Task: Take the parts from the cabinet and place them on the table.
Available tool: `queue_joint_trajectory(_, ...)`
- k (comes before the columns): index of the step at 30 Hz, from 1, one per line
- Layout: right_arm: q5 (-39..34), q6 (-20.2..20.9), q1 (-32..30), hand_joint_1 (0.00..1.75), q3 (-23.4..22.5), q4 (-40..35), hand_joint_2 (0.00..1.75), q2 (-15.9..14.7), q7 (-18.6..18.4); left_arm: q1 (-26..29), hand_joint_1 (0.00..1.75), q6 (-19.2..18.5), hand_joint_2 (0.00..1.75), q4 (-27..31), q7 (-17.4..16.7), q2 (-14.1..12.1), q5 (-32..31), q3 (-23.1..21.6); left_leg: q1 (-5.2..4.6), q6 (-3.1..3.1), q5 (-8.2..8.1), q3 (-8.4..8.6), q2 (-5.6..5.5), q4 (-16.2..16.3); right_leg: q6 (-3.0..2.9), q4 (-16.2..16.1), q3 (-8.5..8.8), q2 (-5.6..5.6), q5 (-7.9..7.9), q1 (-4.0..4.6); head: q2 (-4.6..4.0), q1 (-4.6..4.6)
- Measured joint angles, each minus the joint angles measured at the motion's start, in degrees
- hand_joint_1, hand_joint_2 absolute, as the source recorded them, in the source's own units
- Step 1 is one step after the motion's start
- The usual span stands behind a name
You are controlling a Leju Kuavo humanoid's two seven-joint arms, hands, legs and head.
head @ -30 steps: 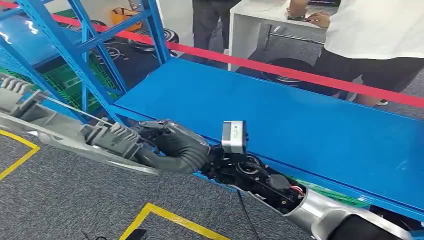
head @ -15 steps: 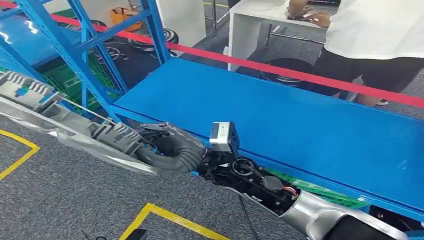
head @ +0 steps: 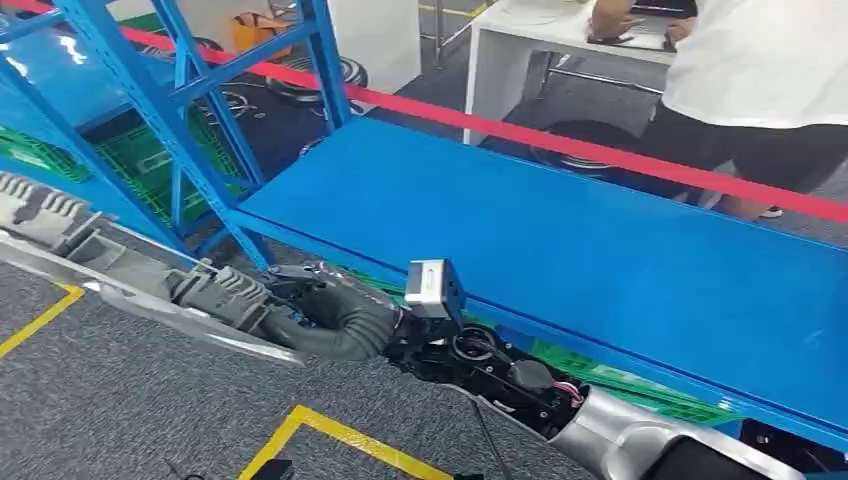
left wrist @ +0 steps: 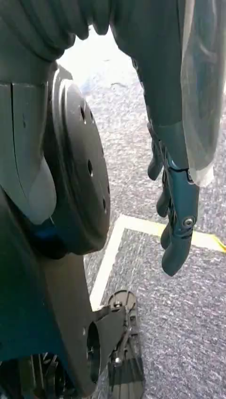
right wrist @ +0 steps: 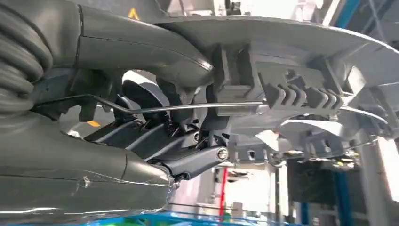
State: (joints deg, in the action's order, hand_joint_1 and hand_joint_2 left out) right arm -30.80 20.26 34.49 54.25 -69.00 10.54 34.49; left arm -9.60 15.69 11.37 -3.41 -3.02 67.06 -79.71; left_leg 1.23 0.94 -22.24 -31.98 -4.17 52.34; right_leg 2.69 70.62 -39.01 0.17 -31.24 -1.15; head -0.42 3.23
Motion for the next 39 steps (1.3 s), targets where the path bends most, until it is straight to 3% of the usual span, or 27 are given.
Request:
queue_joint_trajectory(2,0.7,-0.2,-0.1,1.75,0.1,0.5,1.75,0.0,0.1,-0.1,0.00,-0.2,1.75,0.0,0.0,0.0,-0.1,0.0,0.46,-0.64,-0.37,-0.03,-1.21,0.7,0.47,-9.5,4.91,0.64,4.97,-0.53,0.00,0.00)
queue_joint_trajectory(3,1.0,-0.2,-0.1,1.75,0.2,0.5,1.75,0.0,0.2,-0.1,0.00,-0.2,1.75,0.0,0.0,0.1,-0.2,0.0,0.61,-1.12,-0.69,-0.20,-1.78,1.2,0.72,-14.6,7.52,2.88,6.68,-1.10,0.00,-0.02)
queue_joint_trajectory(4,1.2,-0.3,-0.2,1.75,0.3,0.7,1.75,0.1,0.5,-0.3,0.00,-0.3,1.75,0.0,0.0,0.1,-0.3,0.0,0.42,-1.64,-1.00,-0.61,-2.15,1.8,0.54,-15.5,8.07,4.32,5.57,-0.88,0.00,0.00)
queue_joint_trajectory(7,2.0,-0.6,-0.4,1.75,0.3,0.8,1.75,0.2,0.6,-0.2,0.00,-0.3,1.75,0.0,-0.2,0.1,-0.6,0.0,0.89,-2.96,-0.56,-0.72,-3.55,1.1,-1.11,-15.2,8.07,2.58,5.60,-0.18,0.00,0.00)
queue_joint_trajectory(8,2.2,-0.8,-0.4,1.75,0.3,0.8,1.75,0.3,0.6,-0.2,0.00,-0.3,1.75,0.0,-0.4,0.0,-0.8,0.0,0.91,-3.36,-0.49,-0.73,-4.06,1.0,-1.68,-15.6,8.46,1.85,5.91,-0.62,0.00,0.00)
queue_joint_trajectory(9,2.3,-0.9,-0.5,1.75,0.3,0.8,1.75,0.4,0.5,-0.2,0.00,-0.2,1.75,0.0,-0.5,0.0,-1.0,0.0,0.97,-3.32,-0.87,-0.71,-2.24,1.8,-2.03,-16.1,8.74,0.87,6.08,-0.73,0.00,0.02)
queue_joint_trajectory(10,2.4,-1.1,-0.6,1.75,0.4,0.8,1.75,0.5,0.4,-0.2,0.00,-0.1,1.75,0.0,-0.7,0.0,-1.1,0.0,0.53,-3.40,-2.56,-2.01,1.05,4.5,-2.36,-16.3,8.88,0.46,6.13,-0.60,0.00,0.35)
queue_joint_trajectory(11,2.5,-1.1,-0.7,1.75,0.4,0.8,1.75,0.6,0.5,-0.3,0.00,-0.1,1.75,0.0,-0.7,-0.2,-1.1,0.0,0.51,-3.55,-5.00,-4.33,2.48,9.2,-2.77,-16.3,8.85,-0.33,6.06,-0.34,0.00,0.44)
queue_joint_trajectory(13,2.8,-1.1,-1.1,1.75,0.4,0.9,1.75,0.6,0.6,-0.5,0.00,-0.1,1.75,0.0,-0.3,-0.3,-0.9,0.0,0.53,-3.74,-8.49,-8.79,3.52,18.3,-3.06,-16.3,8.86,-2.00,5.85,0.09,0.00,0.44)
queue_joint_trajectory(14,2.9,-1.1,-1.4,1.75,0.3,1.0,1.75,0.6,0.6,-0.6,0.00,0.0,1.75,0.0,-0.3,-0.3,-0.8,0.0,0.55,-3.76,-8.66,-9.68,3.70,20.2,-3.10,-16.2,8.88,-2.76,5.75,0.23,0.00,0.44)
queue_joint_trajectory(15,2.9,-0.7,-1.6,1.75,0.3,1.2,1.75,0.6,0.6,-0.6,0.00,0.0,1.75,0.0,-0.3,-0.3,-0.4,0.0,0.56,-3.72,-7.54,-9.13,3.83,19.1,-3.10,-16.2,8.98,-3.48,5.59,0.29,0.00,0.44)
queue_joint_trajectory(17,2.9,0.2,-1.6,1.75,0.3,1.3,1.75,0.6,0.5,-0.2,0.00,0.4,1.75,0.0,-0.2,-0.5,0.4,0.1,0.57,-3.53,-2.80,-4.52,4.62,10.2,-2.85,-16.2,9.34,-4.58,5.19,0.25,0.00,0.46)
queue_joint_trajectory(18,2.9,0.5,-1.6,1.75,0.3,1.3,1.75,0.7,0.6,0.0,0.00,0.6,1.75,0.0,-0.2,-0.6,0.6,0.1,0.56,-3.41,-0.46,-1.73,6.56,4.8,-2.50,-16.1,9.62,-4.93,4.90,0.28,0.00,0.46)
queue_joint_trajectory(19,3.0,0.7,-1.5,1.75,0.3,1.4,1.75,0.8,0.7,0.2,0.00,0.6,1.75,0.0,-0.2,-0.6,0.6,0.3,-0.33,-3.47,-1.41,-0.87,8.75,3.0,-2.16,-16.0,9.63,-5.22,4.71,0.77,0.00,0.48)
queue_joint_trajectory(20,3.2,0.6,-1.5,1.75,0.3,1.6,1.75,0.9,0.9,0.4,0.00,0.7,1.75,0.0,0.0,-0.6,0.6,0.4,-0.29,-2.47,-1.27,-1.19,8.27,2.5,-1.88,-15.8,9.45,-5.54,4.56,1.06,0.00,0.41)
queue_joint_trajectory(23,3.7,-0.1,-1.5,1.75,0.2,2.0,1.75,0.9,0.9,0.6,0.00,0.7,1.75,0.0,0.3,-0.7,-0.3,0.4,-0.34,-1.47,-1.48,-1.61,6.02,2.7,-1.16,-16.0,10.02,-7.78,4.03,1.13,0.00,0.28)
queue_joint_trajectory(24,3.9,-0.2,-1.5,1.75,0.1,2.0,1.75,0.9,0.9,0.6,0.00,0.7,1.75,0.0,0.4,-0.8,-0.4,0.4,-0.06,-1.10,-1.35,-1.31,5.28,2.5,-0.67,-15.7,10.02,-6.98,3.40,0.76,0.00,0.17)
queue_joint_trajectory(26,4.0,0.1,-1.5,1.75,-0.2,2.2,1.75,0.9,1.1,0.4,0.00,0.6,1.75,0.0,0.5,-1.0,-0.4,0.4,-0.13,-0.49,-1.39,-1.24,4.24,2.5,-0.70,-8.8,7.10,-2.09,-0.40,0.59,0.00,0.04)
queue_joint_trajectory(28,4.0,0.4,-1.8,1.75,-0.3,2.6,1.75,0.9,1.3,0.4,0.00,0.6,1.75,0.0,0.6,-1.1,-0.2,0.4,-0.32,-0.29,-1.46,-1.22,2.90,2.5,-0.78,1.4,1.61,-0.60,-3.97,0.71,0.00,0.02)
queue_joint_trajectory(29,4.2,0.4,-2.1,1.75,-0.3,2.8,1.75,0.9,1.3,0.4,0.00,0.6,1.75,0.0,0.7,-1.2,-0.2,0.4,-0.46,-0.23,-1.49,-1.21,2.12,2.5,-0.87,4.0,-0.17,-0.45,-4.13,0.71,0.00,0.02)
queue_joint_trajectory(30,4.2,0.5,-2.2,1.75,-0.3,3.0,1.75,0.9,1.4,0.4,0.00,0.5,1.75,0.0,0.7,-1.3,-0.2,0.4,-0.54,-0.21,-1.51,-1.13,1.29,2.6,-1.07,3.5,-0.43,-0.37,-2.86,0.76,0.00,0.02)
queue_joint_trajectory(32,4.2,0.5,-2.3,1.75,-0.3,3.2,1.75,0.9,1.5,0.2,0.00,0.5,1.75,0.0,0.6,-1.4,-0.2,0.5,-0.64,-0.18,-1.62,-0.78,-0.45,2.6,-1.76,-4.3,2.43,0.12,2.64,0.83,0.00,0.02)
queue_joint_trajectory(33,4.3,0.6,-2.3,1.75,-0.4,3.3,1.75,0.9,1.6,0.1,0.00,0.5,1.75,0.0,0.4,-1.5,-0.2,0.5,-0.66,-0.23,-1.69,-0.51,-1.30,2.6,-2.21,-9.8,4.70,1.37,5.70,0.92,0.00,0.02)
queue_joint_trajectory(34,4.6,0.6,-2.3,1.75,-0.4,3.5,1.75,0.9,1.7,0.0,0.00,0.5,1.75,0.0,0.2,-1.5,-0.1,0.5,-0.42,-0.33,-1.76,-0.64,-1.76,2.6,-2.74,-13.7,6.00,4.41,7.01,0.95,0.00,0.00)
queue_joint_trajectory(35,4.7,0.7,-2.2,1.75,-0.4,3.5,1.75,1.1,1.8,-0.3,0.00,0.7,1.75,0.0,-0.3,-1.8,0.0,0.5,-0.79,-0.59,-1.84,-0.88,-2.39,2.9,-2.83,-15.1,6.88,4.50,6.67,0.72,0.00,-0.04)
queue_joint_trajectory(38,4.9,0.7,-2.2,1.75,-0.3,3.5,1.75,1.6,1.8,1.0,0.00,1.0,1.75,-0.1,-0.8,-2.4,0.1,0.5,0.12,-1.79,-1.60,-1.13,-3.67,2.3,-2.82,-15.3,7.03,3.45,6.49,1.31,0.00,-0.20)
queue_joint_trajectory(39,4.9,0.7,-2.2,1.75,-0.4,3.5,1.75,1.8,1.8,1.3,0.00,1.1,1.75,-0.1,-0.9,-2.9,0.2,0.5,-0.11,-1.98,-1.83,-1.14,-3.65,2.6,-3.10,-16.4,7.75,2.61,6.93,0.39,0.00,-0.17)
